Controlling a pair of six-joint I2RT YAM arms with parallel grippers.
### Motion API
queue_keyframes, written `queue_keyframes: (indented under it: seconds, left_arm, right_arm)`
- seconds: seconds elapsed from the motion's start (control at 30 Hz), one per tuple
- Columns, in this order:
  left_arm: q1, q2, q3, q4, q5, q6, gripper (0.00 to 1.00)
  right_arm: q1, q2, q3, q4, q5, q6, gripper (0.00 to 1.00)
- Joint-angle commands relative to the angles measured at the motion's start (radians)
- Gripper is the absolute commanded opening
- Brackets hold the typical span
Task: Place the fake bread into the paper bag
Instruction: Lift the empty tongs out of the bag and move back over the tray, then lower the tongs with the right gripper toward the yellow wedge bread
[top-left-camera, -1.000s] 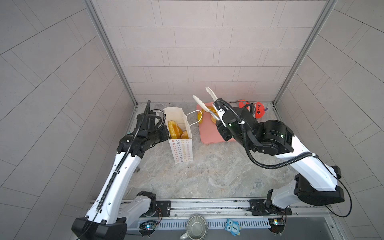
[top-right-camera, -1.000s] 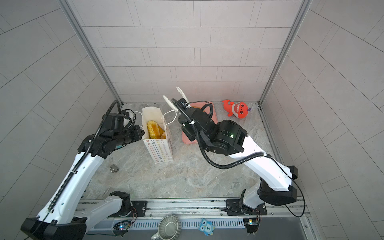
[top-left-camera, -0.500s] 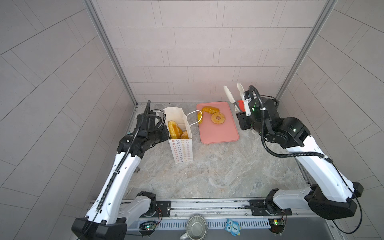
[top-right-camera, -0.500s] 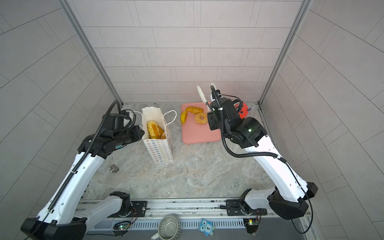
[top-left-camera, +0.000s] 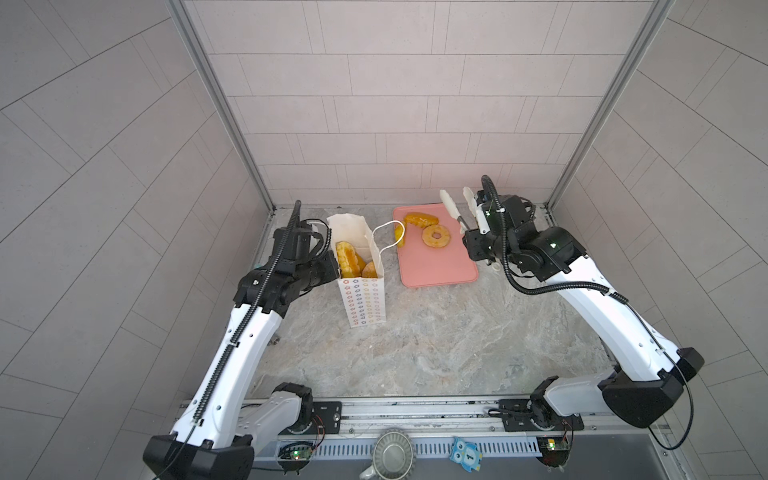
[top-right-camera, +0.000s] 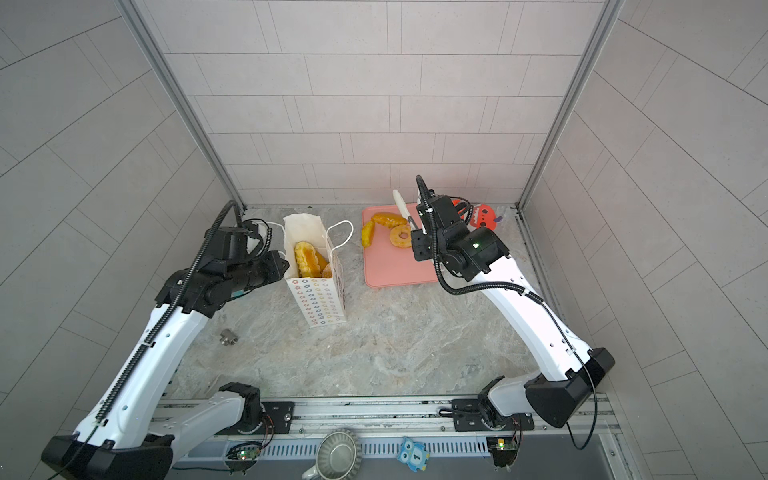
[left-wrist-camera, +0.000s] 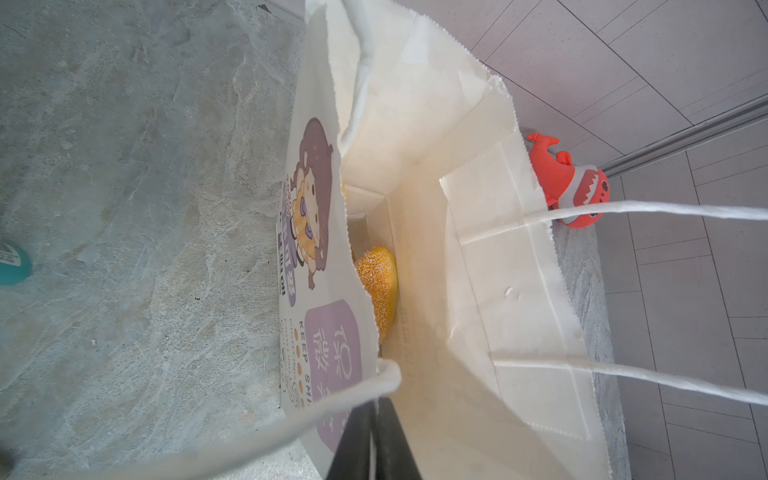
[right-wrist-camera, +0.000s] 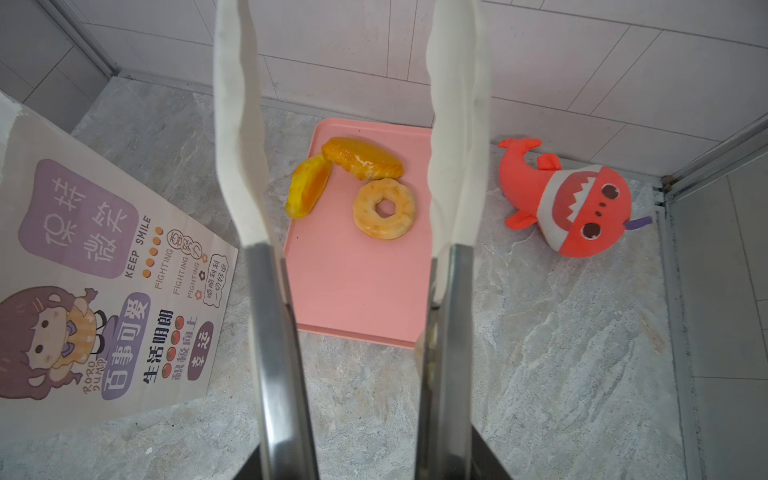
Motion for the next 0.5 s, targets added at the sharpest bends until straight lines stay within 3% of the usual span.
queue_keyframes:
  seconds: [0.0,0.47]
  left_arm:
    - [-0.003,-0.009,-0.002,0.008,-0.002,0.001,0.1]
    - [-0.002,-0.012,-0.009,0.006,-0.003,0.005,0.1]
  right_arm:
    - [-0.004,0.028,-0.001,0.047,-0.033,0.016,0.5]
    - [-0.004,0.193,0.005,0.093,-0.112,0.043,0.5]
